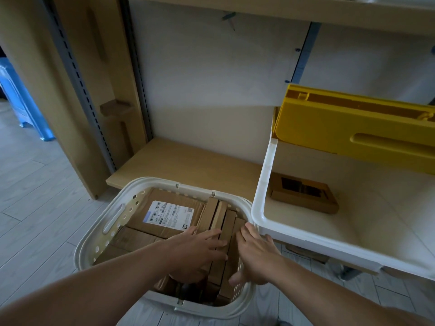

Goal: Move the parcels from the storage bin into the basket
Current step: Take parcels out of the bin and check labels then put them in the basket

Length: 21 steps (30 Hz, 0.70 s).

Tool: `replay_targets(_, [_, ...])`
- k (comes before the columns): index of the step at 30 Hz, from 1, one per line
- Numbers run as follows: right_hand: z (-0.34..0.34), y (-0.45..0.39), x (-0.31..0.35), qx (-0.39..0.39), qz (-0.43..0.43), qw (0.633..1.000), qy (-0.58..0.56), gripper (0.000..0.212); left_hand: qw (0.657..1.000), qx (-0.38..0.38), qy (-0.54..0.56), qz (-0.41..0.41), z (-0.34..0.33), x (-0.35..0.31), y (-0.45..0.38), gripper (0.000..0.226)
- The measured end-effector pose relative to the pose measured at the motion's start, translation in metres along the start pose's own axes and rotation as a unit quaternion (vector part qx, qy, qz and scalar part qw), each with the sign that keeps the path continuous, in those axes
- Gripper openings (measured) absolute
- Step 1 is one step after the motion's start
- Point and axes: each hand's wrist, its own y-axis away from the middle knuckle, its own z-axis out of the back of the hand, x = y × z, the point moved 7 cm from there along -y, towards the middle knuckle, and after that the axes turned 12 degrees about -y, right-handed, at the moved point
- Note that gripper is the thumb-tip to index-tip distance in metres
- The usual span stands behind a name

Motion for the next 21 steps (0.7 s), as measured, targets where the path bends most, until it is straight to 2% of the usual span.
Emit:
replay_targets(5, [0.007,0.005,0.008,-0.022,0.025,0.999,-0.027,0.115,0.998,-0.018,0.044,0.048,0.011,0.012,0.014,0.074])
replay_targets(8, [0.014,0.013,0.019,-0.044,0.065,0.996,-0.052,0.113,0.994,-0.033,0.066,0.081,0.016,0.022,0.031,0.077])
replay_targets(12, [0.038,0.03,0.035,-0.102,0.139,0.979,-0.11,0.097,0.984,-0.051,0.117,0.124,0.021,0.035,0.055,0.078])
replay_targets(16, [0.064,0.052,0.041,-0.16,0.194,0.958,-0.14,0.088,0.967,-0.133,0.161,0.149,0.027,0.044,0.072,0.078])
replay_targets(21, [0.091,0.081,0.029,-0.24,0.206,0.931,-0.18,0.082,0.935,-0.231,0.198,0.183,0.053,0.045,0.081,0.063])
